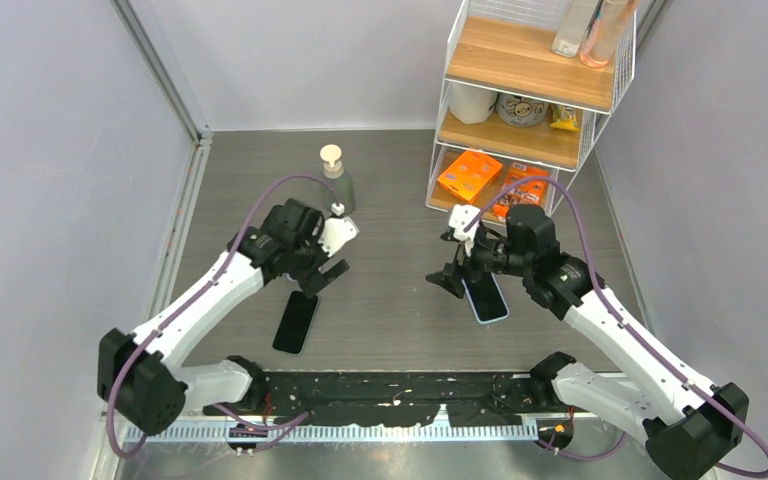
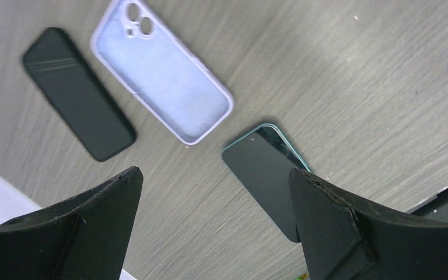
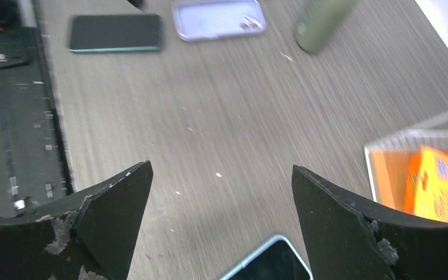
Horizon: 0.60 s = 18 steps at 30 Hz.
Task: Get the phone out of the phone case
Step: Pick up the phone at the center of the board.
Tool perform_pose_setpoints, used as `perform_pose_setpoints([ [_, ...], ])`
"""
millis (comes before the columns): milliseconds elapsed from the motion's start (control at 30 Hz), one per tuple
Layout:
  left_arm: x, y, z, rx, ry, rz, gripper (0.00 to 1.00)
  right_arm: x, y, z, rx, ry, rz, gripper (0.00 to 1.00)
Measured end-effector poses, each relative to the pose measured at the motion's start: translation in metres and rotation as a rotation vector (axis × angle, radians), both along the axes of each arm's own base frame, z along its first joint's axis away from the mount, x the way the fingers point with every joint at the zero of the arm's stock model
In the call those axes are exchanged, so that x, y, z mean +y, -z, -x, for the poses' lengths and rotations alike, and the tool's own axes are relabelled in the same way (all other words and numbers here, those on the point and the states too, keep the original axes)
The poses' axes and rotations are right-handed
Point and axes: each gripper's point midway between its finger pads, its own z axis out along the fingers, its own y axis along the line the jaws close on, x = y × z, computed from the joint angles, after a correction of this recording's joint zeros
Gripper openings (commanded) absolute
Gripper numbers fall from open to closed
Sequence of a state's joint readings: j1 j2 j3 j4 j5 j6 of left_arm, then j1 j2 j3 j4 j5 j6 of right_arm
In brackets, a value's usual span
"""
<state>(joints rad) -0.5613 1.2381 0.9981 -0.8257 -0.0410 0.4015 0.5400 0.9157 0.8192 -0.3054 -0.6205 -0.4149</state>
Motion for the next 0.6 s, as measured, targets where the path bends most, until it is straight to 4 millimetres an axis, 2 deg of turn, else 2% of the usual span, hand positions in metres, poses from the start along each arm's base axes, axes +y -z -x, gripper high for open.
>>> perform_pose_setpoints([
  [100, 0.005, -0.021, -0.007, -0.085, -0.043, 0.048, 1.00, -0.017, 0.016, -0.018, 0.041, 0.147, 0.083, 0.95],
  [200, 0.008, -0.031, -0.009, -0.128, -0.074, 0.073, 1.00, -0.035, 0.039, -0.039, 0.100, 0.288, 0.203, 0.95],
  [300, 0.008, -0.031, -0.009, -0.132, -0.089, 0.084, 1.00, -0.060, 0.080, -0.057, 0.184, 0.444, 0.371, 0.96],
  [433, 0.009, -0.024, -0.006, -0.113, -0.101, 0.082, 0.99, -0.093, 0.134, -0.056, 0.311, 0.555, 0.599, 0.95],
  [500, 0.009, -0.022, -0.005, -0.107, -0.107, 0.086, 1.00, -0.104, 0.150, -0.051, 0.357, 0.579, 0.674, 0.96],
  [600, 0.008, -0.021, -0.004, -0.098, -0.110, 0.093, 1.00, -0.117, 0.158, -0.048, 0.386, 0.610, 0.728, 0.95],
])
